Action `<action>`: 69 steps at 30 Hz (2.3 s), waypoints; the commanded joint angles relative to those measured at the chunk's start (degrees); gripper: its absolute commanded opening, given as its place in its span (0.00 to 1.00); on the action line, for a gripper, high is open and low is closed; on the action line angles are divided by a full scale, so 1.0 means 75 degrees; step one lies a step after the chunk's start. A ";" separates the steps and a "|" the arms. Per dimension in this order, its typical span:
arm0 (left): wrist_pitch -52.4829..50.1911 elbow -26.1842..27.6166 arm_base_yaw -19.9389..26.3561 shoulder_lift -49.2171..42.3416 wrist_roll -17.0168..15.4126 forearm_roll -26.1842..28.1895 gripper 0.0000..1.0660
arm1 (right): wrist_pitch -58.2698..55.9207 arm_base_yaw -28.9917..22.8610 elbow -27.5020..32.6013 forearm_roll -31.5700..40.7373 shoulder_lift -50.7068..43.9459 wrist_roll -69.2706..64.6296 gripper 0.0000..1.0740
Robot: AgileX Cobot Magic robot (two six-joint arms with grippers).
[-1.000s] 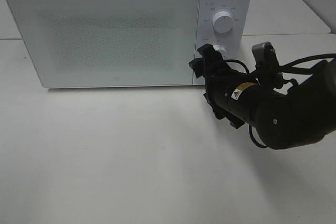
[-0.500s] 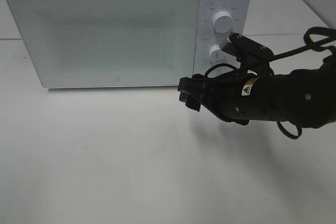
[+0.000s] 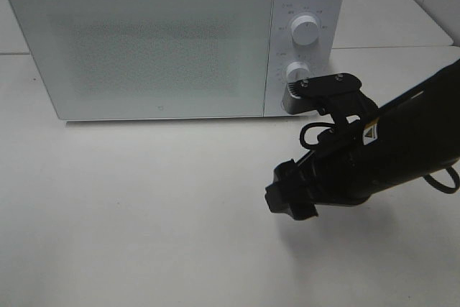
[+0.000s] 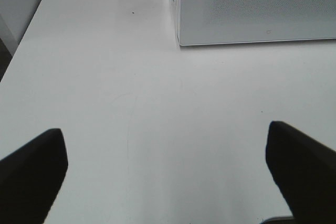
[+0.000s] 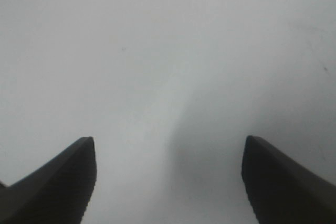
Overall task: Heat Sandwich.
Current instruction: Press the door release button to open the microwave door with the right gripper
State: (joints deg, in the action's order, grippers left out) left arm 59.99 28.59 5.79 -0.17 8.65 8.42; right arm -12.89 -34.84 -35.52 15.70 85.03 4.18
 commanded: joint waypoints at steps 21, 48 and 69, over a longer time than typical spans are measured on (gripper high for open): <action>-0.0061 -0.0023 0.0031 -0.0206 -0.0031 0.0023 0.92 | -0.5233 0.0031 -0.0015 -0.0917 -0.4683 0.0596 0.71; -0.0061 -0.0023 0.0031 -0.0206 -0.0031 0.0023 0.92 | -0.6982 0.2330 0.0466 -0.2261 -1.0726 -0.0672 0.71; -0.0061 -0.0023 0.0031 -0.0176 -0.0031 0.0015 0.92 | -0.6196 0.3850 0.0879 -0.2261 -1.1566 -0.0741 0.71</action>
State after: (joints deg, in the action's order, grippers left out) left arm 59.99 28.59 5.79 -0.17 8.65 8.42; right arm -60.10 -6.42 -29.05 -1.09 -0.23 -0.57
